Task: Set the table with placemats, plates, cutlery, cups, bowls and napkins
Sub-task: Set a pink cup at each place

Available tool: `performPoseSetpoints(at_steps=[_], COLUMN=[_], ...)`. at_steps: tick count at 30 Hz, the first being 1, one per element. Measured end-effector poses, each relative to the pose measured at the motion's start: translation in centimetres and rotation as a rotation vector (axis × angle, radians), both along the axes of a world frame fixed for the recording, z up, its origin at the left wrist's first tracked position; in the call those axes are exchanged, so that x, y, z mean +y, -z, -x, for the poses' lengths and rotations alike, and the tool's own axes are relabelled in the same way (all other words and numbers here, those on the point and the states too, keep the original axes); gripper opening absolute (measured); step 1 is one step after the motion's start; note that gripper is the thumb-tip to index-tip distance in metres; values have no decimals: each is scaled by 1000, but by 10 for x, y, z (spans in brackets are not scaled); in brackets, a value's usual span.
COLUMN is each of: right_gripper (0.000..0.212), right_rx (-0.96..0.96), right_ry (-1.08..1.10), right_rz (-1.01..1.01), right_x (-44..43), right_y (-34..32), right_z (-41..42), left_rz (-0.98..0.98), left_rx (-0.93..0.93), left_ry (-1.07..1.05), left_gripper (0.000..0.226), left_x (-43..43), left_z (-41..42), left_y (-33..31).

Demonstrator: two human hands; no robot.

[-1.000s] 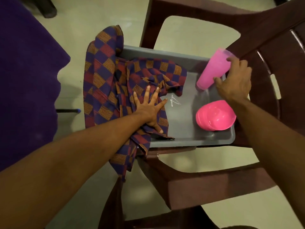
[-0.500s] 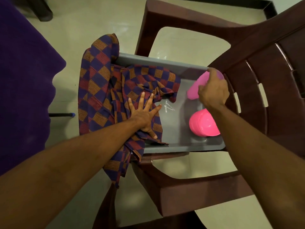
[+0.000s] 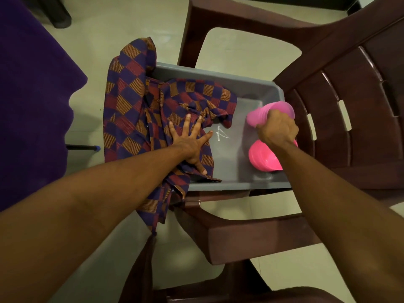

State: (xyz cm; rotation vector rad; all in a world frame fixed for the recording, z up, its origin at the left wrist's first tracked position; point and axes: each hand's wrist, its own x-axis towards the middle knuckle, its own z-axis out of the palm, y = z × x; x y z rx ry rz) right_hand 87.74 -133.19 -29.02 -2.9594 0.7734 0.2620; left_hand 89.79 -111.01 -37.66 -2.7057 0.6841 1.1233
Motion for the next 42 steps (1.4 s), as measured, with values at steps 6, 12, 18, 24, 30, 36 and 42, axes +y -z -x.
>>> performPoseSetpoints(at_steps=[6, 12, 18, 24, 30, 36, 42], right_gripper=[29, 44, 39, 24, 21, 36, 48], right_rx=[6, 4, -103, -214, -248, -417, -473], right_ry=[-138, -260, -342, -364, -417, -293, 41], right_rz=[14, -162, -425, -760, -1051, -1316, -1446], right_x=[-3, 13, 40, 76, 128, 212, 289], right_y=[3, -26, -83, -174, -250, -275, -273], right_z=[6, 24, 67, 128, 243, 381, 489], left_rz=[0, 544, 1057, 1147, 1142, 1174, 1143], left_rx=[14, -9, -43, -45, -22, 44, -46], left_ry=[-12, -229, -413, -365, -333, -519, -714], left_gripper=[148, 142, 127, 114, 99, 97, 85], left_x=[-2, 17, 40, 41, 92, 160, 218], left_z=[0, 10, 42, 110, 219, 372, 503], left_y=[-2, -29, -112, -214, -307, -346, -366])
